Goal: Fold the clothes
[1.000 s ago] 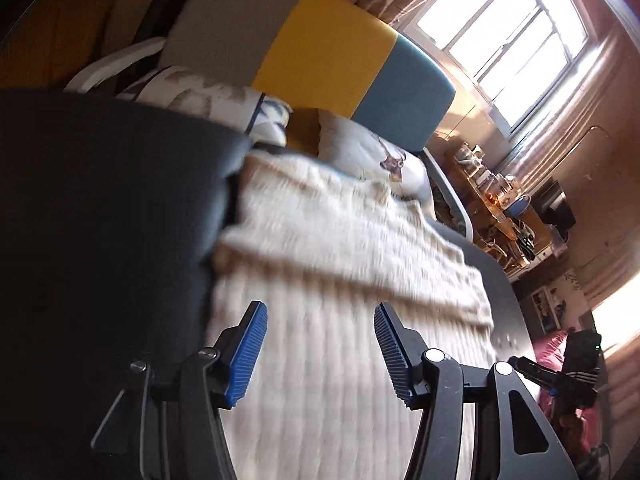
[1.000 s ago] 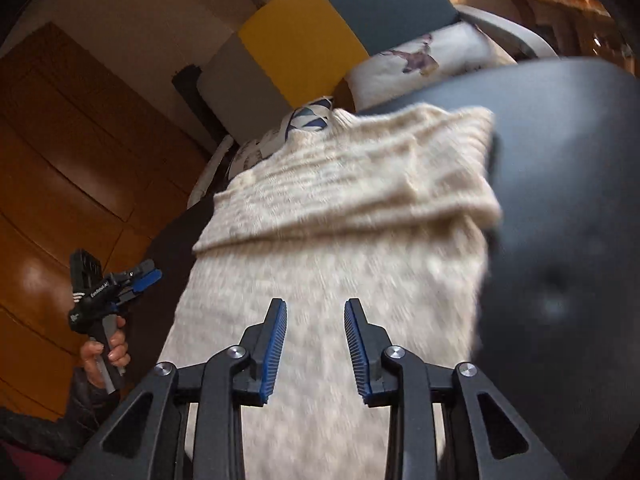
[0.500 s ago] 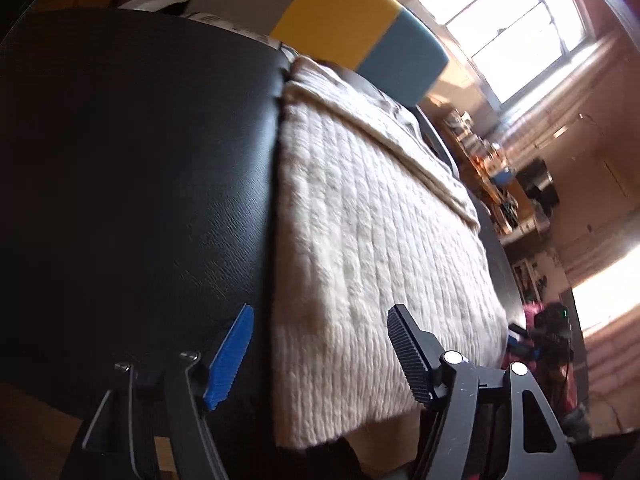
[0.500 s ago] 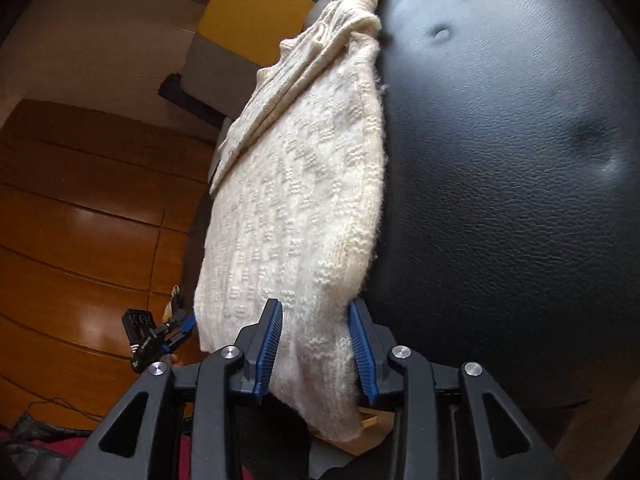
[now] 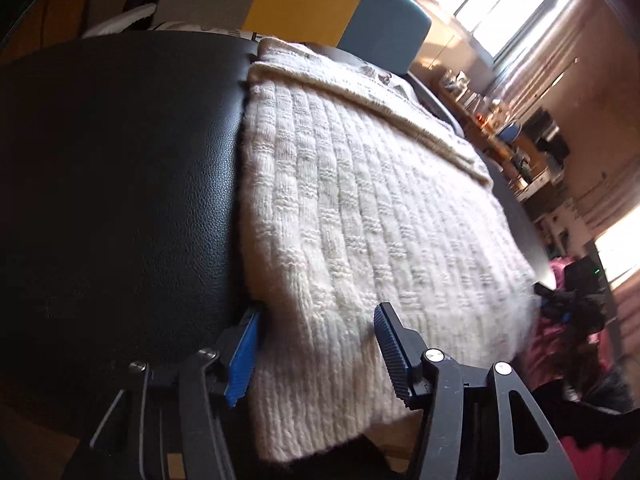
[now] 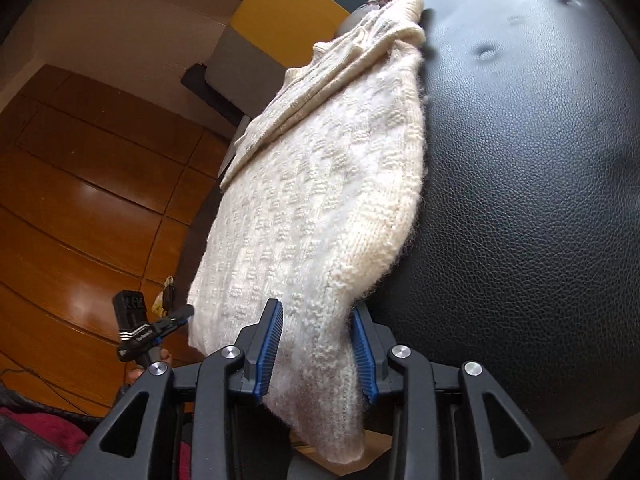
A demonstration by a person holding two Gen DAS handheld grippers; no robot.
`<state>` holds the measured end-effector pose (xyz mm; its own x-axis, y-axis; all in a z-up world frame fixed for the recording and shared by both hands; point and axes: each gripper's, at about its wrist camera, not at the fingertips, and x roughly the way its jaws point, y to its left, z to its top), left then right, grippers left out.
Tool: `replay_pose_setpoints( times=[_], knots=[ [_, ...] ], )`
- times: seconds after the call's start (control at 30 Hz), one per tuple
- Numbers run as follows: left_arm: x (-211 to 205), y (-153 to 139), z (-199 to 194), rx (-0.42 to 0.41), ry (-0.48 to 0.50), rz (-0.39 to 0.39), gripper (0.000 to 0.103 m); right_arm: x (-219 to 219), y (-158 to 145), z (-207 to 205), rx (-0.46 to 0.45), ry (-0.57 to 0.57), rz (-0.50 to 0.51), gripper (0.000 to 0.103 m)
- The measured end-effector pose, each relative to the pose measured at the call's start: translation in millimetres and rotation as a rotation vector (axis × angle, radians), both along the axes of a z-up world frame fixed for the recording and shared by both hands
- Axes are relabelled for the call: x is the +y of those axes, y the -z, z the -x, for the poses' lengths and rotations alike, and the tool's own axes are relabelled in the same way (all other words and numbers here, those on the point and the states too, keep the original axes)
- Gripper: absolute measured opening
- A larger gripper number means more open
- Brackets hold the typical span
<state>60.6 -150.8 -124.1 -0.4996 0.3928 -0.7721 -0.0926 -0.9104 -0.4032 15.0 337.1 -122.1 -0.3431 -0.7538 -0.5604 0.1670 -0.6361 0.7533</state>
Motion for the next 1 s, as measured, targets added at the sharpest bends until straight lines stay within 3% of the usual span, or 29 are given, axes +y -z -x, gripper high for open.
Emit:
replay_pose_setpoints(
  times=[0.03,0.1,0.13,0.23,0.4,0.57,0.63,0.73,0.9,1.0],
  knots=[
    [-1.0,0.3,0.8,-0.001,-0.016,0.016,0.042,-1.3,-0.7,0.3,0.002,-0.002,-0.023,0.023],
    [-11.7,0.9,0.6,-0.014,-0.066,-0.016,0.02,-3.0,-1.8,0.0,0.004,0.0,-0.055,0.018],
    [-16.1,3.0,0.8,-0.029,-0.085,-0.045,0.018,-2.9,-1.9,-1.0,0.006,0.007,-0.059,0.017],
    [-28.3,8.6,1.3,-0.071,-0.139,-0.126,0.017,-2.4,-0.3,-3.1,0.014,0.017,-0.062,0.017],
    [-24.3,7.3,3.6,-0.089,-0.153,-0.102,0.017,5.2,5.7,-5.9,0.038,0.023,0.0,0.023],
    [-26.8,8.3,6.7,-0.124,-0.176,-0.11,0.022,6.0,0.6,-11.2,0.05,0.018,-0.024,0.026],
    [-27.3,8.1,4.8,-0.118,-0.186,-0.107,0.018,9.7,-1.2,-11.7,0.023,0.025,-0.047,0.016],
    [-23.2,3.6,0.2,-0.089,-0.179,-0.109,0.01,8.0,-1.4,-13.8,-0.005,0.062,-0.056,0.014],
    [-27.8,9.6,-15.0,-0.086,-0.153,-0.345,0.009,12.4,9.6,-22.4,-0.041,0.099,0.107,0.013],
    [-29.4,14.3,-22.7,-0.098,-0.129,-0.387,0.009,16.5,21.9,-26.3,-0.077,0.103,0.188,0.013]
  ],
)
